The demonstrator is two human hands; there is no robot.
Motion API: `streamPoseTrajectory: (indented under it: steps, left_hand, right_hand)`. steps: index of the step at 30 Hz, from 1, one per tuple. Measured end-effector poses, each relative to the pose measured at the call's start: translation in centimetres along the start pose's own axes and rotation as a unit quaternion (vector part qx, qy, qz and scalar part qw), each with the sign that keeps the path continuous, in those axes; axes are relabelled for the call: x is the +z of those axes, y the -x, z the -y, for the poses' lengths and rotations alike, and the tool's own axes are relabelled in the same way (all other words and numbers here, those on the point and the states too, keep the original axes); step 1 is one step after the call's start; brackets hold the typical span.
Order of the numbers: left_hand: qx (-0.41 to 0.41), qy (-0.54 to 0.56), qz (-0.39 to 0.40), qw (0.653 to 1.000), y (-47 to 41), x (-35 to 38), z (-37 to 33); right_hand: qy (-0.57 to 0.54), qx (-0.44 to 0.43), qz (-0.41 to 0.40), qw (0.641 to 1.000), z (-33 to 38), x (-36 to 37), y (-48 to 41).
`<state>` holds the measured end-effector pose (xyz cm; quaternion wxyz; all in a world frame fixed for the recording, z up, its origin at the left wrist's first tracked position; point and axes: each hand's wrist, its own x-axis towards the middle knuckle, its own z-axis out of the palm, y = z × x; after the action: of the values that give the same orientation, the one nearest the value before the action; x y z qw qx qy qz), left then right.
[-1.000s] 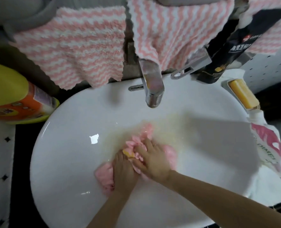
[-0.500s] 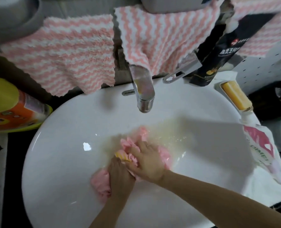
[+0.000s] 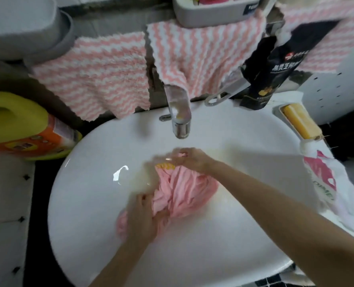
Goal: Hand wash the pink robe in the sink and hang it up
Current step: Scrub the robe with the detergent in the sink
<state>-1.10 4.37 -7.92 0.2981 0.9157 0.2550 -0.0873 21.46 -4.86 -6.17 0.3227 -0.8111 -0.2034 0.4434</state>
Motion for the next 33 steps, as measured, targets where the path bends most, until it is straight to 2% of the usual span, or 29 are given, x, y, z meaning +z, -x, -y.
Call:
streamPoseTrajectory:
  steps: [2, 4, 6, 8, 9, 10, 11, 12, 13, 15, 16, 18, 20, 22, 23, 24, 26, 28, 29, 31, 33]
  left_hand:
    - [-0.026, 0.069, -0.041, 0.996, -0.2, -1.3, 0.4]
    - [-0.087, 0.133, -0.090, 0.983, -1.0, -2.9, 1.1]
    - [-0.125, 0.166, -0.136, 0.969, -2.1, -4.2, 2.2]
    - [-0.134, 0.075, -0.159, 0.975, -2.4, -5.4, 2.6]
    - [-0.140, 0.011, -0.161, 0.977, -2.4, -5.8, 2.6]
    - [-0.135, -0.057, -0.164, 0.976, -2.3, -6.1, 2.5]
    - [-0.121, -0.120, -0.178, 0.969, -2.2, -6.2, 2.4]
    - [-0.093, -0.161, -0.198, 0.962, -2.1, -6.2, 1.7]
    - [-0.050, -0.181, -0.212, 0.959, -2.0, -5.9, 0.8]
    - [0.059, -0.147, -0.180, 0.971, -1.9, -4.2, -1.2]
    - [0.085, -0.094, -0.141, 0.982, -1.9, -2.9, -2.1]
    - [0.070, -0.032, -0.050, 0.996, -2.1, 0.0, -2.4]
    - [0.067, -0.056, 0.003, 0.996, -2.1, 1.9, -1.0]
    - [0.104, -0.094, 0.017, 0.990, -1.9, 2.6, 0.6]
    - [0.125, -0.104, 0.009, 0.987, -1.8, 2.4, 0.9]
    - [0.142, -0.113, -0.009, 0.983, -1.9, 2.1, 1.0]
    - [0.148, -0.127, -0.049, 0.979, -1.9, 1.4, 0.8]
    - [0.140, -0.147, -0.081, 0.976, -2.1, 0.8, 1.0]
    - [0.115, -0.161, -0.093, 0.976, -2.1, 0.4, 1.3]
    - [0.037, -0.192, -0.117, 0.974, -2.0, -0.7, 1.6]
    - [-0.024, -0.222, -0.134, 0.966, -1.7, -1.3, 1.4]
  right_hand:
    - [0.044, 0.057, 0.068, 0.995, 0.1, -2.5, 0.6]
    - [0.100, 0.097, 0.071, 0.988, -0.3, -4.4, 1.1]
    - [0.085, 0.114, -0.010, 0.990, -1.2, -5.6, 1.3]
    - [0.048, 0.106, -0.097, 0.988, -2.3, -6.1, 1.8]
    - [0.065, 0.103, -0.144, 0.982, -2.9, -5.8, 2.5]
    - [0.121, 0.084, -0.212, 0.966, -3.2, -5.5, 3.3]
    - [0.192, 0.039, -0.298, 0.934, -3.4, -4.9, 4.2]
    - [0.242, -0.035, -0.369, 0.897, -3.3, -4.2, 5.2]
    - [0.259, -0.116, -0.390, 0.876, -3.1, -3.1, 5.9]
    - [0.310, -0.230, -0.292, 0.875, -2.4, -0.1, 6.7]
    - [0.362, -0.245, -0.235, 0.868, -2.3, 1.5, 6.7]
    - [0.410, -0.251, -0.182, 0.858, -2.7, 2.7, 5.9]
    - [0.387, -0.251, -0.217, 0.860, -3.1, 0.8, 5.9]
    - [0.299, -0.245, -0.287, 0.877, -3.8, -1.8, 6.8]
    - [0.240, -0.213, -0.318, 0.892, -4.5, -3.0, 7.5]
    - [0.182, -0.162, -0.358, 0.901, -5.1, -3.9, 8.5]
    - [0.101, -0.030, -0.436, 0.894, -6.7, -4.9, 9.9]
    - [0.109, 0.096, -0.444, 0.884, -7.7, -4.8, 10.7]
    - [0.139, 0.108, -0.432, 0.884, -7.9, -4.4, 11.0]
    - [0.181, 0.028, -0.429, 0.885, -7.1, -3.4, 11.6]
    - [0.209, -0.104, -0.396, 0.888, -5.8, -2.2, 11.9]
